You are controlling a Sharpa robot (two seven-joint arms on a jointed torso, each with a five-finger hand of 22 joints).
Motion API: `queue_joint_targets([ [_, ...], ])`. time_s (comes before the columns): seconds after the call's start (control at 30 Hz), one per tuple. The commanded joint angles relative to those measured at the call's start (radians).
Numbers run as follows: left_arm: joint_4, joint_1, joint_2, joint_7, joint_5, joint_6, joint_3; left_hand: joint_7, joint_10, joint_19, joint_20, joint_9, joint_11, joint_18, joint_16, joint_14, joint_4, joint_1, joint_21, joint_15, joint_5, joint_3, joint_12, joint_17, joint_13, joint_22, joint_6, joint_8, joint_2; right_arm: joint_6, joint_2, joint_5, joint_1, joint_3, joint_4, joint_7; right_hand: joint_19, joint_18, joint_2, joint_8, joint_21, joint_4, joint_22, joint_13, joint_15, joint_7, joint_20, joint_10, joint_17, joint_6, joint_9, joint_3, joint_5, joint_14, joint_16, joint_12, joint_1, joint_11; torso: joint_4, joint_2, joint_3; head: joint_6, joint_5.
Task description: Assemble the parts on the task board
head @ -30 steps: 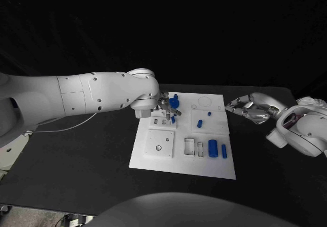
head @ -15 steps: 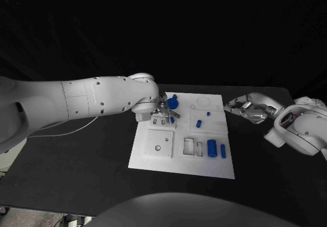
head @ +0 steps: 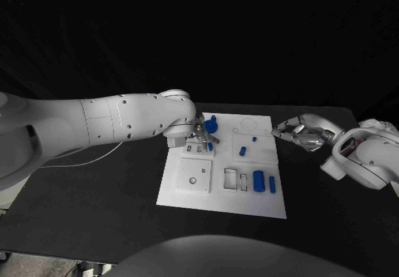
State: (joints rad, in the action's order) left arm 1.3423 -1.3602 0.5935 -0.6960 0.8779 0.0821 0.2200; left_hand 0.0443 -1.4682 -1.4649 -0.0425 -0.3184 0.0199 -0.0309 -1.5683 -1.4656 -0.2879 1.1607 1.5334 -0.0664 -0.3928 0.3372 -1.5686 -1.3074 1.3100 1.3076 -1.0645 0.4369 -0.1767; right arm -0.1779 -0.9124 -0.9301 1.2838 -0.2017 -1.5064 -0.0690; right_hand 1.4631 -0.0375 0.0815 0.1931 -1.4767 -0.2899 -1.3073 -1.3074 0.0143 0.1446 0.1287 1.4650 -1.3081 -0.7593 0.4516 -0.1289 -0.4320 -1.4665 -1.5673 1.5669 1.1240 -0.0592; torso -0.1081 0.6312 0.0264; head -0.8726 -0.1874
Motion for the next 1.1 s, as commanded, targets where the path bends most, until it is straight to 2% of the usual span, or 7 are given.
queue_joint_targets([
  [0.03,-0.009,0.001,-0.010,-0.055,-0.005,-0.001,-0.001,-0.004,-0.103,-0.027,0.006,-0.005,0.008,0.001,-0.002,-0.105,0.001,0.011,-0.007,-0.010,-0.010,-0.009,-0.002,-0.263,0.261,0.135,0.007,-0.004,-0.002,0.019,0.000,0.001,-0.001,0.000,0.000,-0.005,-0.006,0.004,0.001,-0.003,0.005,0.000,-0.220,-0.263,0.004,0.000,0.002,0.106,-0.263,-0.004,0.001,-0.006,-0.007,-0.104,-0.003,0.004,-0.009,-0.006,0.0015,-0.001,-0.0013,0.000,0.003],
  [0.13,-0.016,0.001,-0.018,-0.058,-0.005,0.003,-0.001,-0.004,-0.103,-0.026,0.006,-0.008,0.009,0.001,-0.002,-0.105,0.001,0.015,-0.007,-0.010,-0.014,-0.011,-0.002,-0.263,0.261,0.134,0.007,-0.005,-0.002,0.021,0.000,0.001,-0.001,0.000,0.001,-0.003,-0.006,0.004,0.001,-0.002,0.005,0.000,-0.220,-0.263,0.005,0.000,0.002,0.106,-0.263,-0.005,0.002,-0.006,-0.008,-0.104,-0.003,0.004,-0.009,-0.006,0.0020,-0.001,-0.0013,0.000,0.002],
  [0.23,-0.021,0.001,-0.025,-0.061,-0.005,0.008,-0.001,-0.005,-0.103,-0.026,0.007,-0.013,0.009,0.001,-0.002,-0.105,0.002,0.022,-0.008,-0.011,-0.018,-0.014,-0.002,-0.263,0.261,0.134,0.008,-0.006,-0.002,0.023,0.001,0.001,-0.001,0.000,0.002,-0.001,-0.007,0.004,0.001,-0.002,0.005,0.001,-0.220,-0.263,0.005,0.000,0.002,0.106,-0.263,-0.006,0.002,-0.007,-0.009,-0.104,-0.003,0.004,-0.009,-0.007,-0.0001,0.000,-0.0022,0.000,0.001],
  [0.5,-0.039,0.002,-0.036,-0.069,-0.004,0.021,-0.001,-0.006,-0.103,-0.026,0.008,-0.022,0.011,0.001,-0.002,-0.105,0.003,0.034,-0.009,-0.012,-0.023,-0.020,-0.002,-0.263,0.261,0.133,0.008,-0.007,-0.001,0.028,0.002,0.000,-0.002,0.000,0.003,0.003,-0.008,0.004,0.000,-0.001,0.005,0.001,-0.219,-0.263,0.005,0.000,0.002,0.106,-0.263,-0.008,0.003,-0.008,-0.012,-0.104,-0.003,0.004,-0.010,-0.007,0.0014,-0.001,-0.0032,0.000,0.005],
  [1.1,-0.051,0.005,-0.038,-0.077,-0.003,0.043,-0.001,-0.008,-0.103,-0.026,0.010,-0.055,0.013,0.001,-0.002,-0.105,0.008,0.071,-0.011,-0.015,-0.031,-0.039,-0.002,-0.263,0.261,0.133,0.012,-0.006,0.010,0.038,0.005,0.000,-0.004,0.000,0.009,0.011,-0.015,0.002,-0.002,0.001,0.012,0.001,-0.216,-0.263,0.005,0.000,0.003,0.106,-0.263,-0.014,0.005,-0.010,-0.016,-0.104,-0.003,0.004,-0.011,-0.008,0.0036,-0.003,-0.0053,0.000,0.007],
])
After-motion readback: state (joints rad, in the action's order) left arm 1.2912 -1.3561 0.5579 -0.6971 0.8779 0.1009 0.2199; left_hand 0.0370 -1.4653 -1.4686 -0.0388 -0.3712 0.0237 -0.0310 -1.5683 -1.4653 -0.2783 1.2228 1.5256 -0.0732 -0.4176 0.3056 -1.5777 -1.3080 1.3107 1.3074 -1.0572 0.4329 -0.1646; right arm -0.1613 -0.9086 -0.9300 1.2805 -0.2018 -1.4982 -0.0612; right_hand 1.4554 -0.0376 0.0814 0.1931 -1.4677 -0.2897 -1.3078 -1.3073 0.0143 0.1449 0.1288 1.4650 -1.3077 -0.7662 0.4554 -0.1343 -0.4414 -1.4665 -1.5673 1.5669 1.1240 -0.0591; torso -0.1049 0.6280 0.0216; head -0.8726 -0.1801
